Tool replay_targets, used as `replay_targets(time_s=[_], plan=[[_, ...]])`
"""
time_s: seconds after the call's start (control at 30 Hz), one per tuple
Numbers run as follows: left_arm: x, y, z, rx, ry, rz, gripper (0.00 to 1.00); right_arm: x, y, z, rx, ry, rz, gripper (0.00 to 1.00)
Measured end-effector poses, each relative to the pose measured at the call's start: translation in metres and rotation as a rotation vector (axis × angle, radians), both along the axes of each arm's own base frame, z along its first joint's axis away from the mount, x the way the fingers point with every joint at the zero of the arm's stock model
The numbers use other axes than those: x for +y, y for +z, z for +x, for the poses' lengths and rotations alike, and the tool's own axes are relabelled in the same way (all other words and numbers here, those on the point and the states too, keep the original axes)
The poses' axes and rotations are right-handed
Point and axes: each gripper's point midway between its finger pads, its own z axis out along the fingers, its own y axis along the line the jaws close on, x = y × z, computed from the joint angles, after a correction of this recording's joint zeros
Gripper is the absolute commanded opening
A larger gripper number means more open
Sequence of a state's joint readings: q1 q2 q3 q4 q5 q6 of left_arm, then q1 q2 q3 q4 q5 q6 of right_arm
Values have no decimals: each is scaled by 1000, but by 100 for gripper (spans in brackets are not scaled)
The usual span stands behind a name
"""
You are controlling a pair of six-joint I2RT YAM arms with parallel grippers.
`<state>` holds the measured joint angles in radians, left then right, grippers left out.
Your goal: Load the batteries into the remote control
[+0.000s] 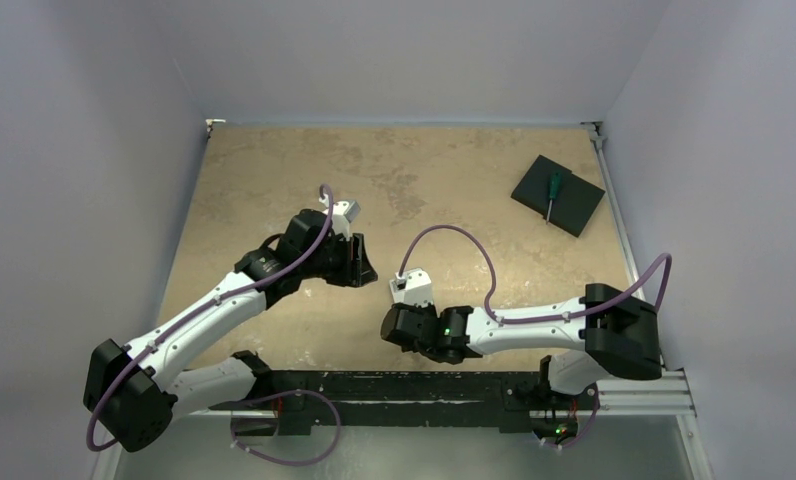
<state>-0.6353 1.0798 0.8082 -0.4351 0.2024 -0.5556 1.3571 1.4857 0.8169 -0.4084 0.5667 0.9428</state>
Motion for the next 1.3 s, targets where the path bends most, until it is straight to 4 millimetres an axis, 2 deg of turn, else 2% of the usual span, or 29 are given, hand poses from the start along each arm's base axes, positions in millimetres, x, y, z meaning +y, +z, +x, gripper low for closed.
replay_targets(time_s=[0.73,1.07,1.3], plan=[[0,0,0,2,-2,-2,43,4,9,3,-22,5,-2,41],[0,0,0,2,-3,-2,43,5,-1,4,-19,10,-30,40],[0,0,0,2,-3,-2,43,7,0,7,-23,6,-24,40]])
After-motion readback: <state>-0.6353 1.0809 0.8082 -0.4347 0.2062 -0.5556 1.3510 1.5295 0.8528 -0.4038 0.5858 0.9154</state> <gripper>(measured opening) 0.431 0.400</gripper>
